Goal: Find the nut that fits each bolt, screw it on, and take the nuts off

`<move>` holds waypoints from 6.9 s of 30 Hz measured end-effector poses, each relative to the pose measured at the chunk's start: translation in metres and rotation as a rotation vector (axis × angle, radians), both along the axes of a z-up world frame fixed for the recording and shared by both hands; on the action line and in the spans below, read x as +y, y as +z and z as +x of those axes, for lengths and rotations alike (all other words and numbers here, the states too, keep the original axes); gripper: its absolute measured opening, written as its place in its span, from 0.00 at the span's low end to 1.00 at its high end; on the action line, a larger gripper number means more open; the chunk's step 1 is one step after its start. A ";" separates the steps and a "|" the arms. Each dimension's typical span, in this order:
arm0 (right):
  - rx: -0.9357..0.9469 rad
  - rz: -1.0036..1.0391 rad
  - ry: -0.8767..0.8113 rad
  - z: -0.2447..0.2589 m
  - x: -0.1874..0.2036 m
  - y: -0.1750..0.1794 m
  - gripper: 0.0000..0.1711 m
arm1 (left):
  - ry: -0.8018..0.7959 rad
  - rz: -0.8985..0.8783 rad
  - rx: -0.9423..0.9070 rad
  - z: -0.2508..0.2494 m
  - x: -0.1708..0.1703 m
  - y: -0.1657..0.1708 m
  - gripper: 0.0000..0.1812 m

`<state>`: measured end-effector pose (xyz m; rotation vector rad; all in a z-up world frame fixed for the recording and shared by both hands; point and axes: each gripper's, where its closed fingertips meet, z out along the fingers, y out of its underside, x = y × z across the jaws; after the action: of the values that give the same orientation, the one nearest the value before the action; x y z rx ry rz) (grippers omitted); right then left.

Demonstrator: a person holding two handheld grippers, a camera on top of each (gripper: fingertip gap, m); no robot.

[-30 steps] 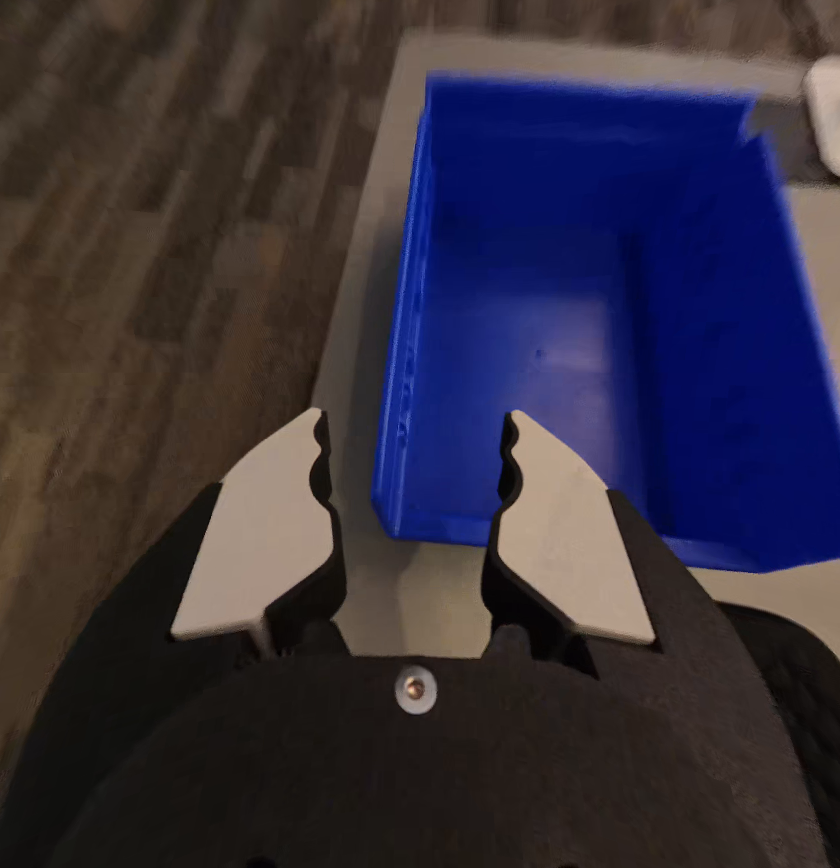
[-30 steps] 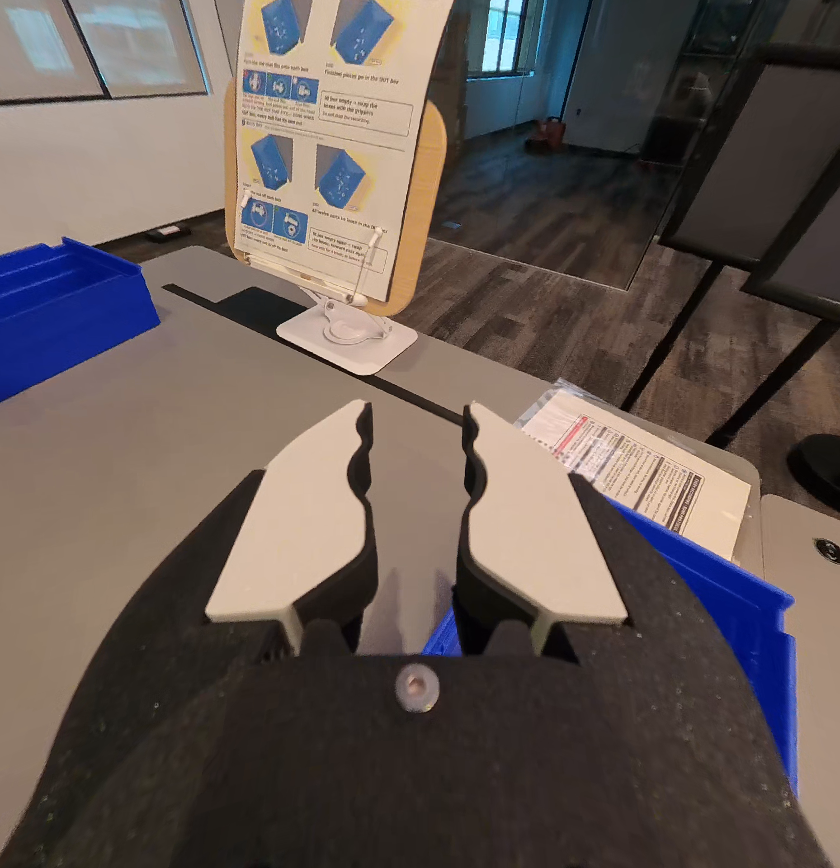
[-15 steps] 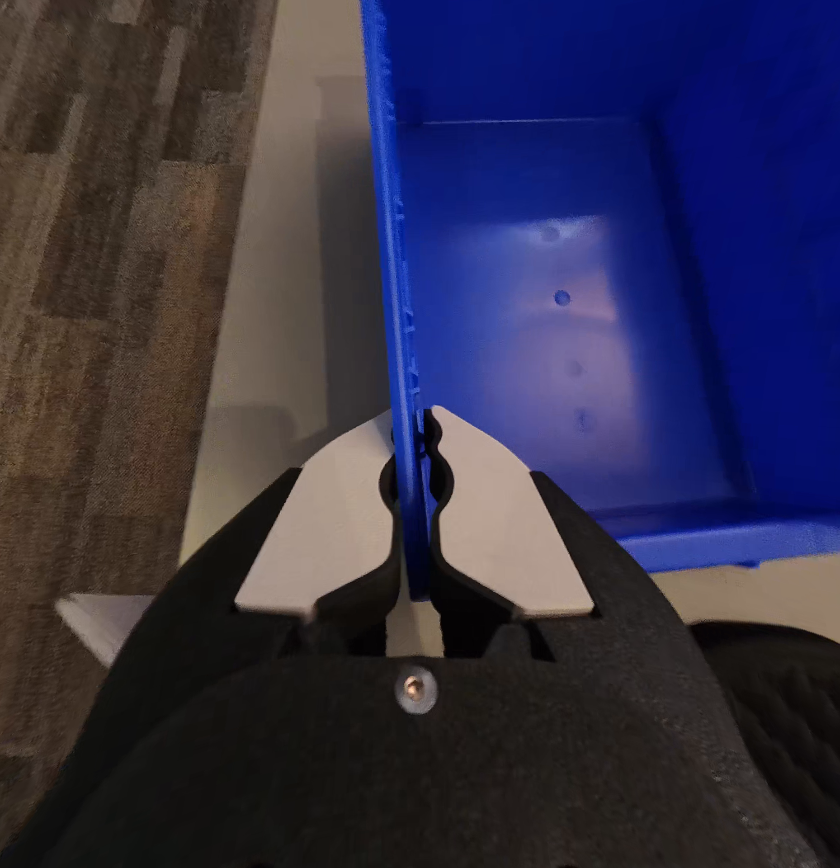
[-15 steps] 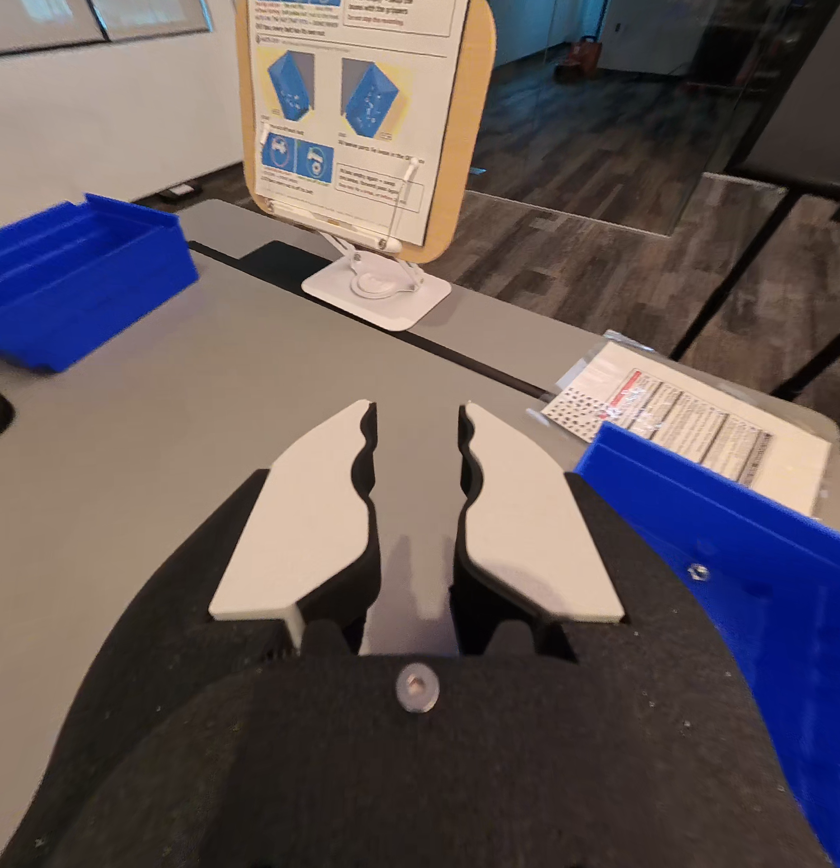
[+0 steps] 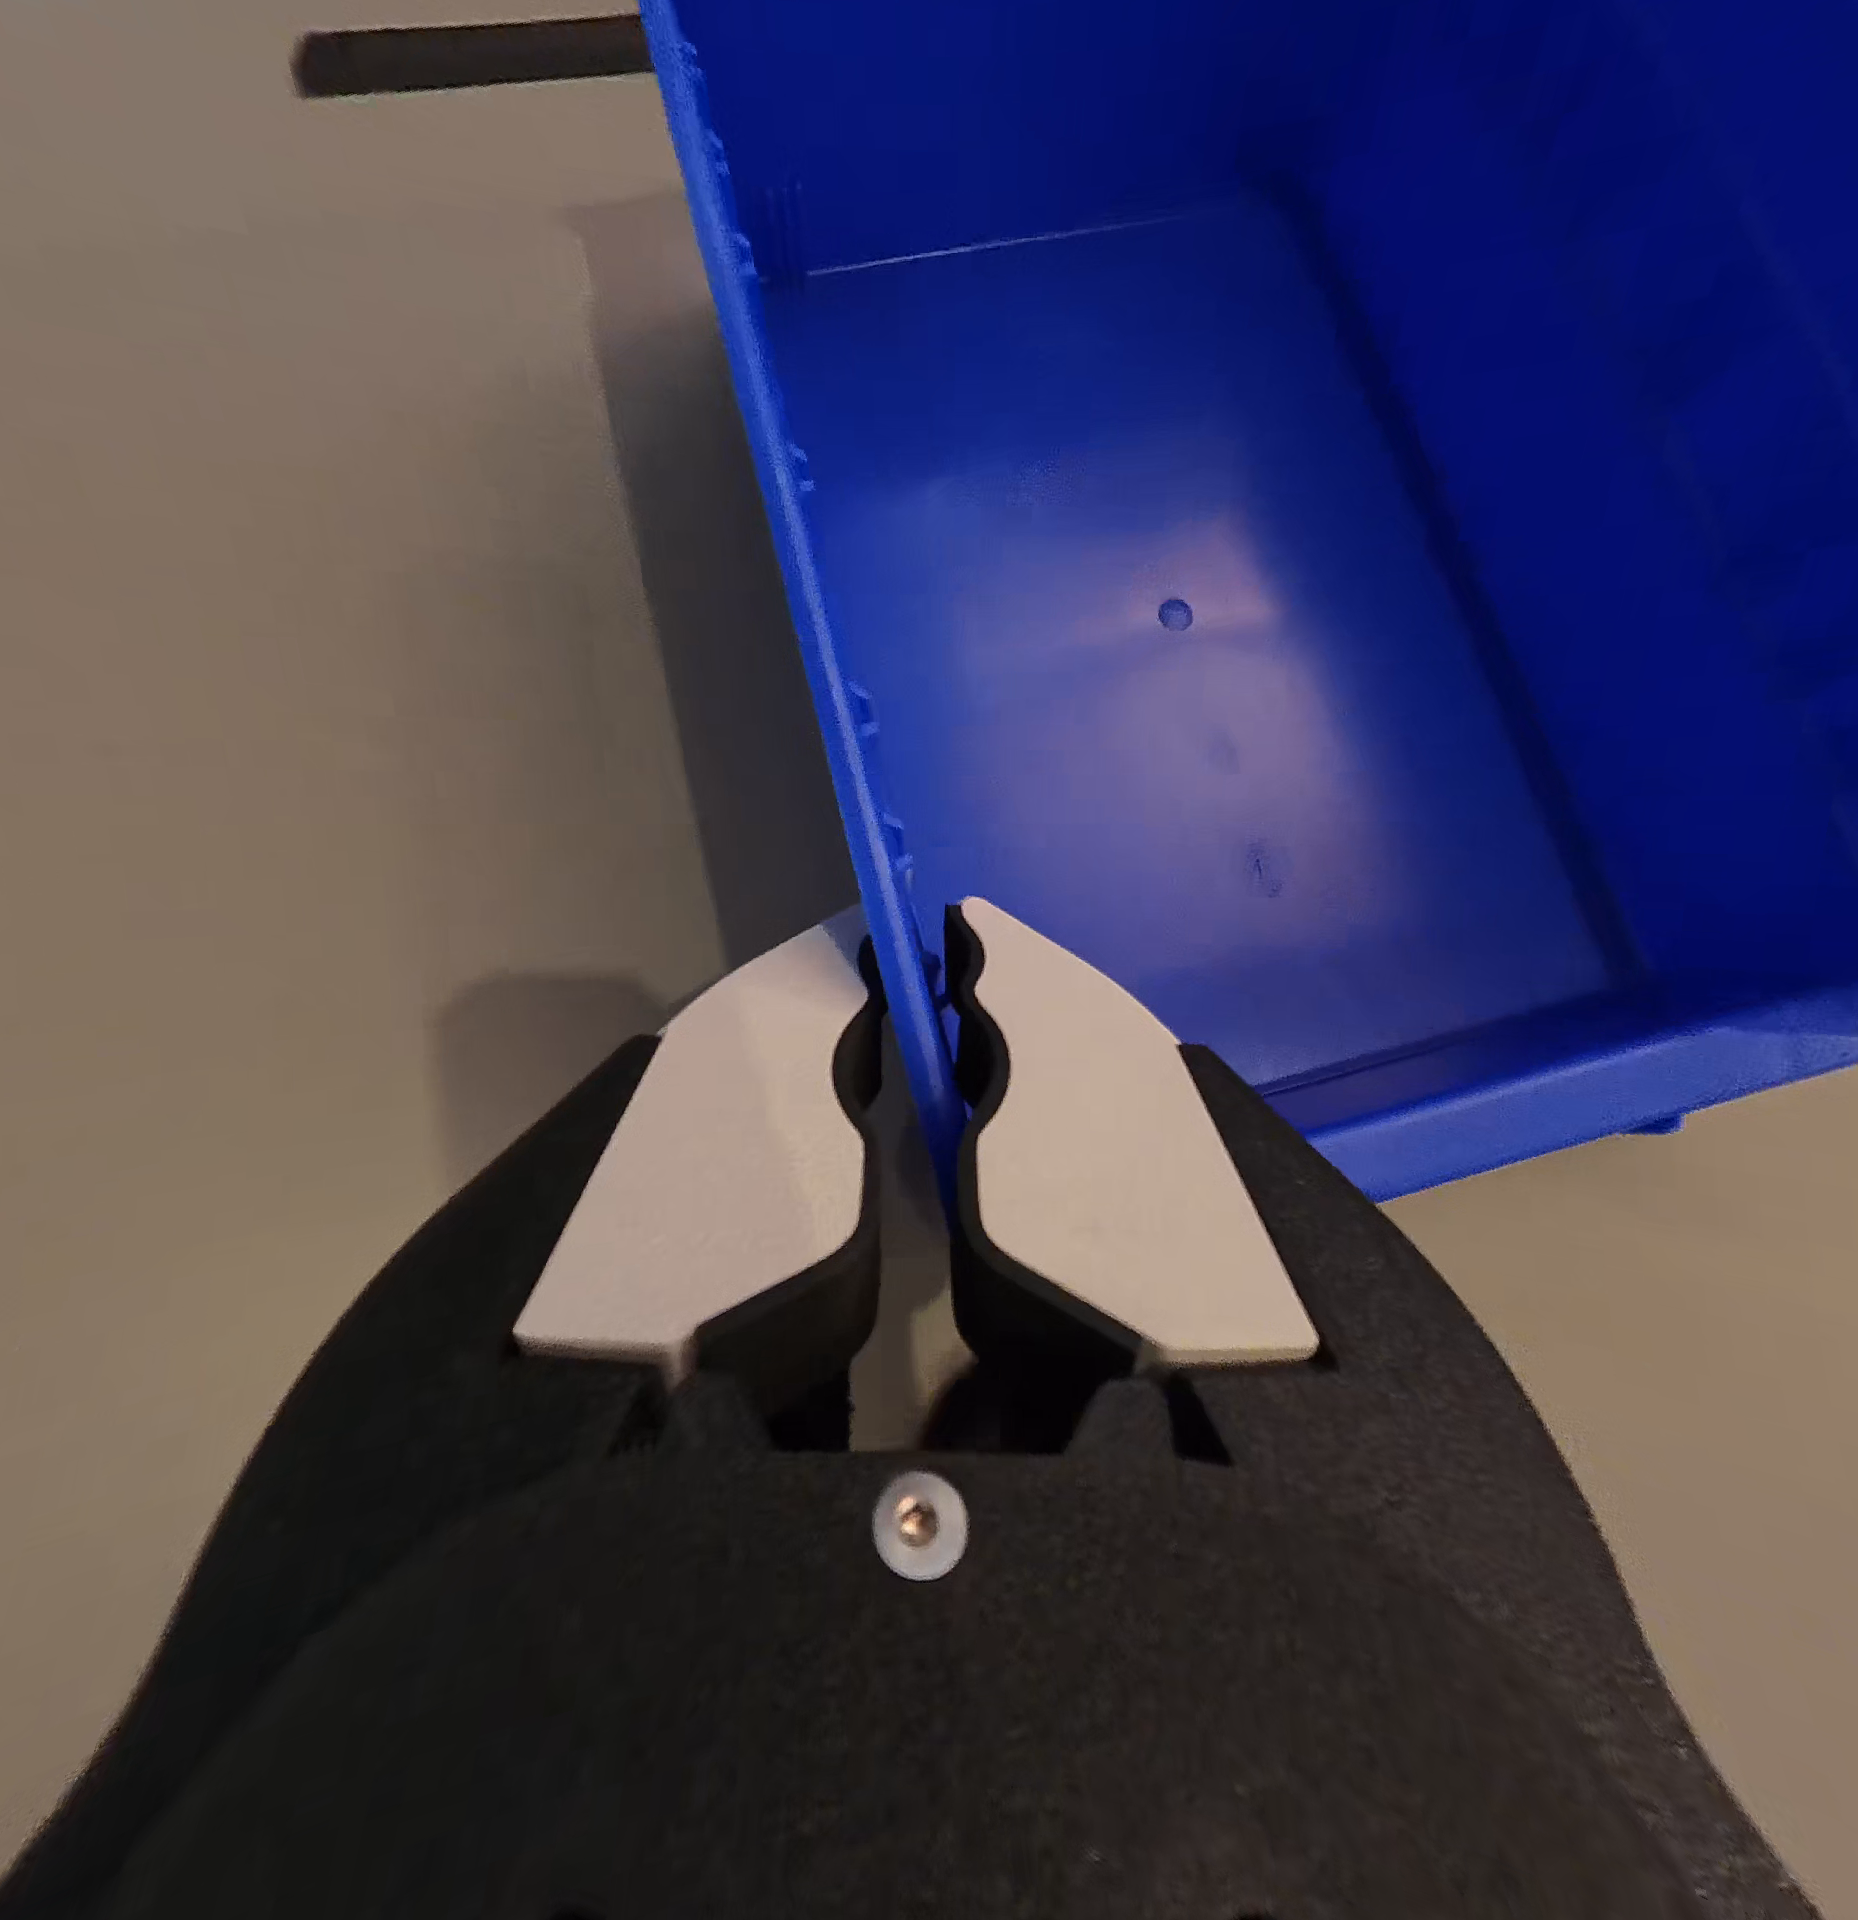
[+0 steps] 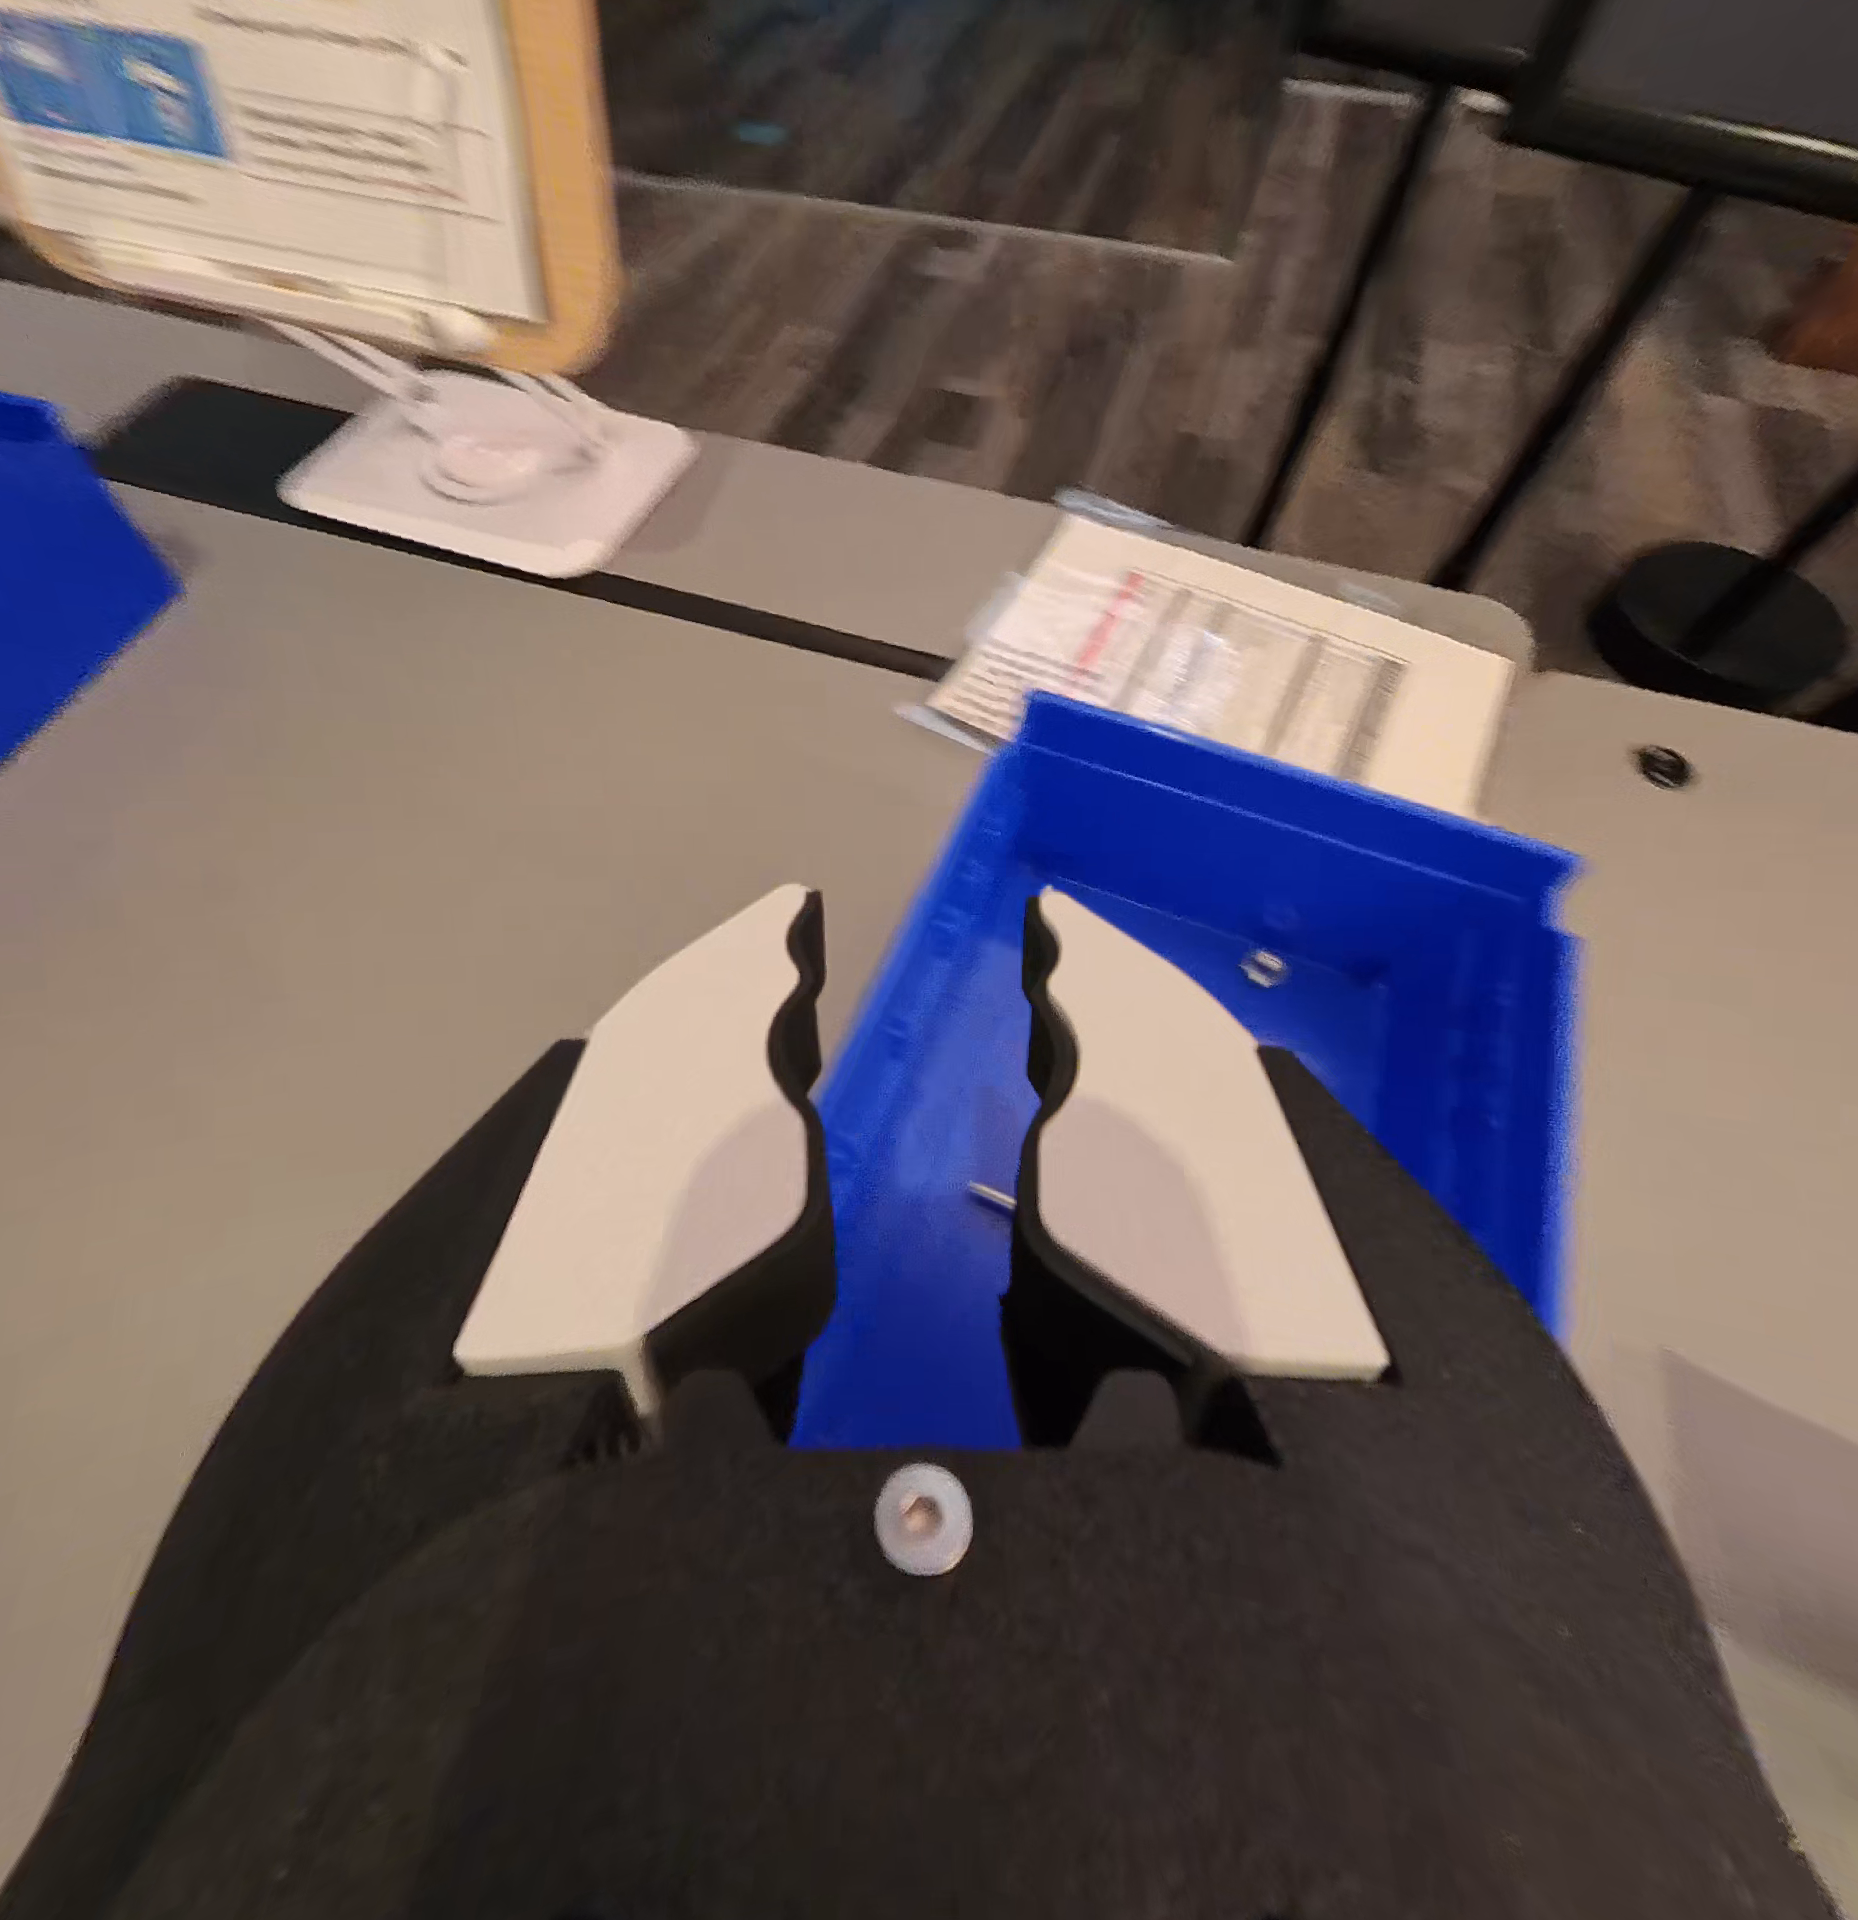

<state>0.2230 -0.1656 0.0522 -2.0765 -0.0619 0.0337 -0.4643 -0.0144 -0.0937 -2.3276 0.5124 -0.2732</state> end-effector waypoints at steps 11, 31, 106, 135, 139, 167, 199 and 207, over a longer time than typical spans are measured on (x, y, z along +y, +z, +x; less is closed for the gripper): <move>-0.042 -0.544 -0.291 0.162 -0.007 -0.104 0.23 | -0.142 0.006 0.022 0.128 -0.038 -0.002 0.07; 0.174 -0.836 -0.196 0.173 -0.020 -0.184 0.04 | -0.380 0.035 -0.204 0.288 -0.103 0.004 0.23; 0.103 -0.846 0.384 -0.609 0.286 -0.166 0.04 | 0.243 0.211 -0.281 -0.052 -0.079 0.046 0.41; -0.067 -0.334 0.940 -0.482 0.130 -0.052 0.07 | 0.182 0.011 0.090 -0.167 0.020 -0.004 0.01; -0.108 -0.338 0.875 -0.423 0.105 -0.061 0.07 | 0.149 -0.016 0.060 -0.196 0.013 -0.004 0.01; 0.017 -0.775 0.064 -0.197 0.091 -0.160 0.13 | 0.228 0.198 0.031 -0.227 -0.006 0.032 0.34; 0.103 -0.866 -0.117 0.170 -0.031 -0.170 0.04 | 0.198 0.400 -0.117 -0.094 -0.081 0.137 0.31; 0.122 -0.810 -0.137 0.199 -0.045 -0.171 0.03 | 0.173 0.398 -0.091 -0.073 -0.081 0.139 0.32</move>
<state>0.4222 -0.2109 -0.1184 -2.8760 0.2016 0.1164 -0.5373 -0.0950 0.0456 -1.9472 0.2868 -0.1750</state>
